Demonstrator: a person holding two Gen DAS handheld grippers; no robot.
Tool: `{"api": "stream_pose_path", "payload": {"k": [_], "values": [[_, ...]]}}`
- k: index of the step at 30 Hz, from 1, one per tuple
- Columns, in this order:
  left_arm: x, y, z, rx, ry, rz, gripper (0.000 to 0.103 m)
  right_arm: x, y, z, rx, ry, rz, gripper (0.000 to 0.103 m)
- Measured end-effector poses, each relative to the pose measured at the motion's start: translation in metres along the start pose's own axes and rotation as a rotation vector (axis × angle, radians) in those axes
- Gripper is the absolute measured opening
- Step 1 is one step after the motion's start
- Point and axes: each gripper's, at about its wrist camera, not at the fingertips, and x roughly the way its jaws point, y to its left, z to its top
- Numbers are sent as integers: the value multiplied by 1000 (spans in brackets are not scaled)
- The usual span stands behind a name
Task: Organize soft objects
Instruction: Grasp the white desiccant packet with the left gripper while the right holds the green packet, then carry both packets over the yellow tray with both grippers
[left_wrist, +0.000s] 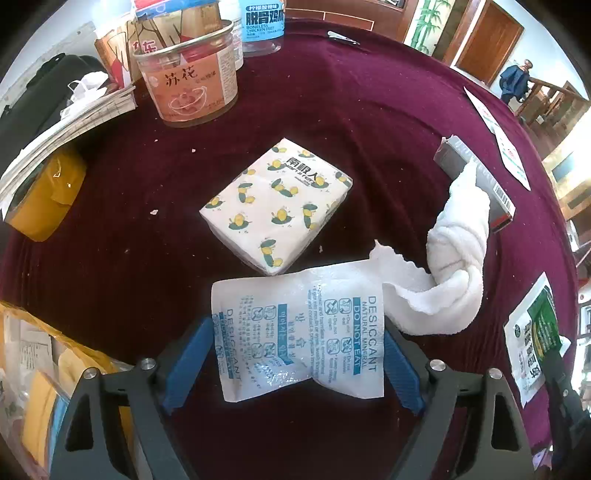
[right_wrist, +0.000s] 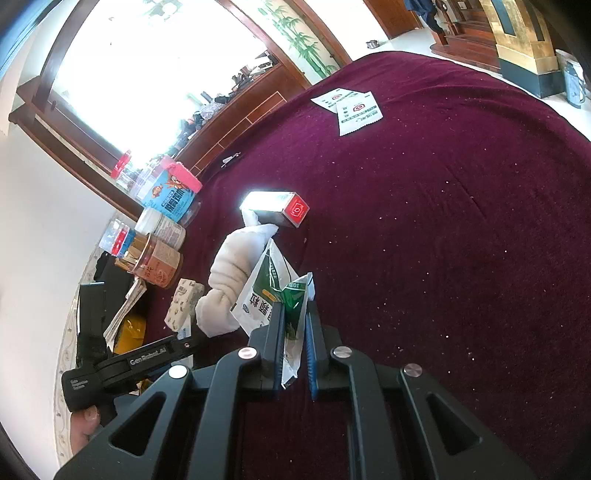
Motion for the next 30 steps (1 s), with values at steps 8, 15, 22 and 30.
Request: {"api": "stream_pose_path", "payload": {"k": [8, 15, 22, 30], "values": [[-6, 5, -4, 34, -10, 50, 67, 1, 1, 0, -3, 3, 1, 10], [-12, 14, -4, 37, -16, 54, 45, 2, 1, 0, -6, 5, 0, 10], [-20, 28, -9, 3, -12, 16, 38, 2, 1, 0, -6, 4, 1, 10], [-38, 12, -38, 31, -2, -38, 38, 1, 0, 0, -4, 1, 5, 10]]}}
